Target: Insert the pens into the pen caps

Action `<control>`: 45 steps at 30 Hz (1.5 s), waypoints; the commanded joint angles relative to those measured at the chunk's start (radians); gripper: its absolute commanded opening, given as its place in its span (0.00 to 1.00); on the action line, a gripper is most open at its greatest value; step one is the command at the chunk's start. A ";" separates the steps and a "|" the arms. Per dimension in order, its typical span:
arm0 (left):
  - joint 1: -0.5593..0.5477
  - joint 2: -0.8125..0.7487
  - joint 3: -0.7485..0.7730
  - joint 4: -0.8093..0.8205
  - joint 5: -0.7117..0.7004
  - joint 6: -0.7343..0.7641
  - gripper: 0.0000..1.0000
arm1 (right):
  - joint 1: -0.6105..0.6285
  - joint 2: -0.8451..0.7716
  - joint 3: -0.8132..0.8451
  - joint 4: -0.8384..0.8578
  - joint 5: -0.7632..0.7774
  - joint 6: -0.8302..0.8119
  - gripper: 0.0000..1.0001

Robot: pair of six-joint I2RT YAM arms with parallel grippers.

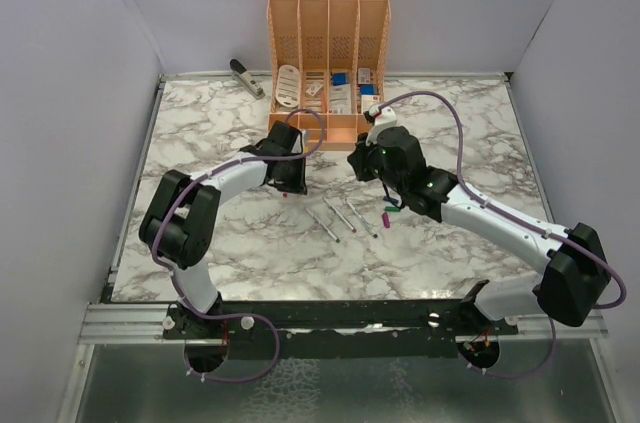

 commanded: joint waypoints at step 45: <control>0.064 -0.123 0.066 -0.063 -0.044 -0.040 0.35 | 0.004 0.103 -0.063 -0.089 -0.229 -0.094 0.03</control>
